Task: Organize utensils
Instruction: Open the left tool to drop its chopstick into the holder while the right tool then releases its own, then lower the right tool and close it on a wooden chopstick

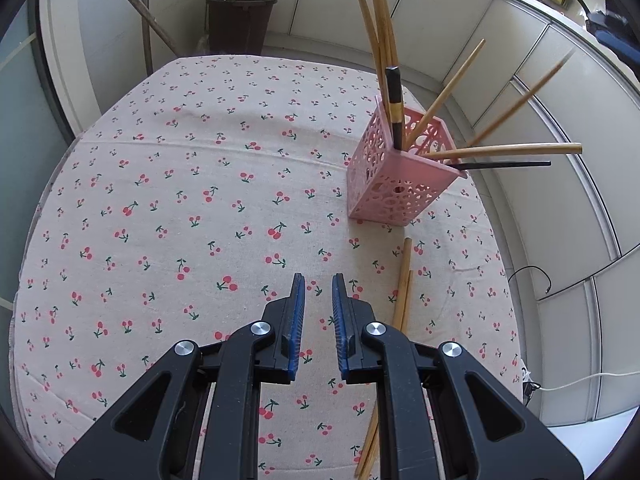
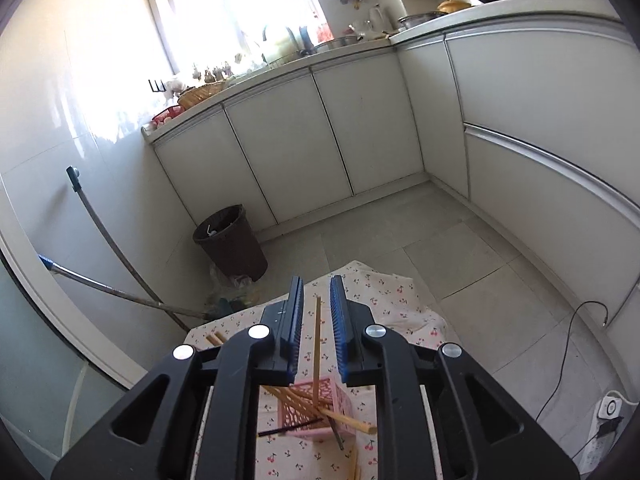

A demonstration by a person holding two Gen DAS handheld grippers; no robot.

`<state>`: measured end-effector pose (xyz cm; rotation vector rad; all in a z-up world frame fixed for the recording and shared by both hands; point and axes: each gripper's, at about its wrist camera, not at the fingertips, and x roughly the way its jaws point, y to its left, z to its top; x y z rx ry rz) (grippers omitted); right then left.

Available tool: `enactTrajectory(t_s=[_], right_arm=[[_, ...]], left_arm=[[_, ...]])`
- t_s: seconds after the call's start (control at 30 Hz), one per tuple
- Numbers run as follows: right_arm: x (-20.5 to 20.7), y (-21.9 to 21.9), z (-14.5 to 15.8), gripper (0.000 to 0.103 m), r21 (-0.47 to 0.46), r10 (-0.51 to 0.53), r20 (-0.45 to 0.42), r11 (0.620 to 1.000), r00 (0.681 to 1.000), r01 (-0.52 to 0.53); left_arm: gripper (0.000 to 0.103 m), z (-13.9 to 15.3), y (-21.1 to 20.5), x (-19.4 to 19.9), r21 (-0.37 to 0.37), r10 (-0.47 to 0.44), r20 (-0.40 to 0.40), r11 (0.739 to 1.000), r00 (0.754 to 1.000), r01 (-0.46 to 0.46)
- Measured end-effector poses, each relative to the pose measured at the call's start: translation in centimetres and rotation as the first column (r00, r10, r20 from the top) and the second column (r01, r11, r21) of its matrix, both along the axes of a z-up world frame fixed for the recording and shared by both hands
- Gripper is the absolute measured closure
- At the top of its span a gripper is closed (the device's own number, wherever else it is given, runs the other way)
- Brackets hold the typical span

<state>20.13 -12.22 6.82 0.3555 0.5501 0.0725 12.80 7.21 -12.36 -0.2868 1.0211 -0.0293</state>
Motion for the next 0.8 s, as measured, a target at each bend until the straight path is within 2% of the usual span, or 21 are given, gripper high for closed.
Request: enactTrajectory(t_s=[0.33,0.37,0.4,0.43,0.47,0.53,0.6,0.63,0.67,0.73,0.8], right_arm=[[-2.5,-2.7,1.5,0.087,0.033,0.007,0.021,0.999,1.000,-0.008],[-2.8,-3.4,1.6,0.081,0.039,0.004,0.019,0.999,1.000,-0.005],[-2.9,-4.2,1.5,0.069,0.040,-0.007,0.004,0.999,1.000,0.007],[-2.9,-5.0,1.1,0.064,0.042,-0.021,-0.019,0.999,1.000,0.022],[-2.7,-6.1,0.2,0.059,0.045,-0.034,-0.061,0.998,0.998,0.037],[-1.8,-8.2,-2.5,0.059,0.053,-0.032,-0.160,0.998,0.987,0.041],[0.1,-9.2,-6.4,0.056,0.044,0.074,-0.299,0.997,0.951,-0.063],[1.4,-9.2,-9.9,0.055,0.062,0.191,-0.414,0.981,0.890,-0.182],[2.1,-8.9,-12.8,0.055,0.072,0.251,-0.497,0.966,0.831,-0.249],[2.7,-7.9,-18.5,0.055,0.006,0.253,-0.622,0.948,0.741,-0.318],[3.3,-6.4,-22.2,0.055,-0.021,0.263,-0.665,0.929,0.699,-0.369]], left_arm=[[0.088,-0.1,-0.4,-0.1,0.001,-0.015,-0.006,1.000,1.000,0.015],[0.086,-0.2,-0.4,-0.2,0.001,-0.015,-0.009,1.000,1.000,0.015],[0.085,-0.4,-0.3,-0.2,-0.001,-0.017,-0.016,1.000,1.000,0.017],[0.084,-0.6,-0.3,-0.1,-0.006,-0.019,-0.026,1.000,0.999,0.018],[0.083,-0.8,-0.2,-0.1,-0.016,-0.021,-0.040,1.000,0.999,0.020],[0.082,-1.0,-0.2,-0.1,-0.033,-0.023,-0.056,0.999,0.998,0.021],[0.081,-1.2,-0.4,-0.2,-0.040,-0.034,-0.067,0.999,0.997,0.031],[0.080,-1.3,-0.6,-0.2,-0.036,-0.039,-0.068,0.999,0.997,0.037],[0.079,-1.4,-0.9,-0.2,-0.028,-0.047,-0.069,0.999,0.996,0.045],[0.077,-1.6,-1.2,-0.3,-0.023,-0.059,-0.073,0.998,0.996,0.057],[0.075,-1.9,-1.6,-0.1,-0.018,-0.069,-0.083,0.998,0.994,0.068]])
